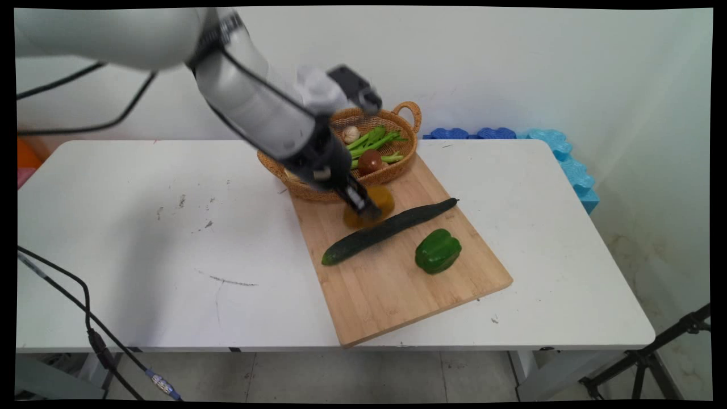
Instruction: Place the picked object on the cutting board
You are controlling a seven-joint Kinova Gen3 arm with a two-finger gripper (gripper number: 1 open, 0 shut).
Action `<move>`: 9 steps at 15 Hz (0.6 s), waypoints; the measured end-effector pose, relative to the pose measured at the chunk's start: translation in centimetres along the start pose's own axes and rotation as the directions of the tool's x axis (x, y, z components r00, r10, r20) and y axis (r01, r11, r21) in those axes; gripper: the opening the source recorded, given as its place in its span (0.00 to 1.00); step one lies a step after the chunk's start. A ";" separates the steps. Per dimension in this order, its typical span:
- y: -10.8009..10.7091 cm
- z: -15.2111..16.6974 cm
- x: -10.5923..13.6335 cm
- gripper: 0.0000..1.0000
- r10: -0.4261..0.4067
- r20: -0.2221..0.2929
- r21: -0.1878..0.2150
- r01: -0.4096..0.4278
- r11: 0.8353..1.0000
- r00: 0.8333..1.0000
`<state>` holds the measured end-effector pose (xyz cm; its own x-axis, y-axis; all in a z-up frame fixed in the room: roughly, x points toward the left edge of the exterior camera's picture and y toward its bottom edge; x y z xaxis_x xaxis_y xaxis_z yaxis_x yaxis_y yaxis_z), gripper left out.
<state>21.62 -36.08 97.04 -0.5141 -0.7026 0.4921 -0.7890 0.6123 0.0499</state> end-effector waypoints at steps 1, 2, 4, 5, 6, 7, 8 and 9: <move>0.7 0.8 -0.6 0.00 0.004 0.007 0.000 -0.004 1.000 1.000; 1.1 1.3 -0.9 0.00 0.006 0.012 0.000 -0.006 1.000 1.000; 2.1 2.7 -1.8 0.00 0.009 0.024 0.001 -0.009 1.000 1.000; 2.6 3.5 -2.3 0.00 0.009 0.031 0.001 -0.009 1.000 0.999; 3.0 4.4 -2.8 0.00 0.007 0.039 0.003 -0.007 1.000 0.999; 3.4 5.3 -3.2 0.00 0.004 0.047 0.006 -0.005 1.000 0.999; 3.7 6.1 -3.6 0.00 0.003 0.052 0.008 -0.003 1.000 0.999; 3.9 6.8 -3.8 0.00 0.002 0.057 0.011 -0.003 1.000 0.998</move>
<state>18.23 -33.49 89.43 -0.5340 -0.7206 0.4422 -0.7911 0.6104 0.0392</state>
